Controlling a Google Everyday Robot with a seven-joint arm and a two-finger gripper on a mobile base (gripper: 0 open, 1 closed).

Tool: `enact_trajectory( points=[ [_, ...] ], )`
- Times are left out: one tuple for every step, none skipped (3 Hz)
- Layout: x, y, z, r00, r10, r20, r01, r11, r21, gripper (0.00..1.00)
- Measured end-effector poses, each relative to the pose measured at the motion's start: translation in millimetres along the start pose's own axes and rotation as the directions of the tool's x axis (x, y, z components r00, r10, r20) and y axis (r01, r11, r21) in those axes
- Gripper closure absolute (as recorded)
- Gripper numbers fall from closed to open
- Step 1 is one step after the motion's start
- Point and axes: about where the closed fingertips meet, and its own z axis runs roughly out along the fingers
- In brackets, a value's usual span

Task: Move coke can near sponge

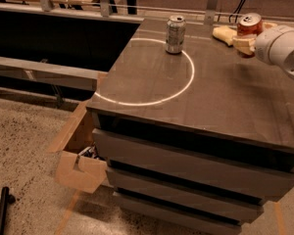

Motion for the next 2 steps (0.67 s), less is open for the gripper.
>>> enact_trajectory(
  points=[
    [5.8,-11.8,-1.7,1.000,-0.008,-0.014,0.008,0.9997,0.023,1.00],
    [5.7,-11.7,-1.6,1.000,-0.008,-0.014,0.008,0.9997,0.022,1.00]
  ],
)
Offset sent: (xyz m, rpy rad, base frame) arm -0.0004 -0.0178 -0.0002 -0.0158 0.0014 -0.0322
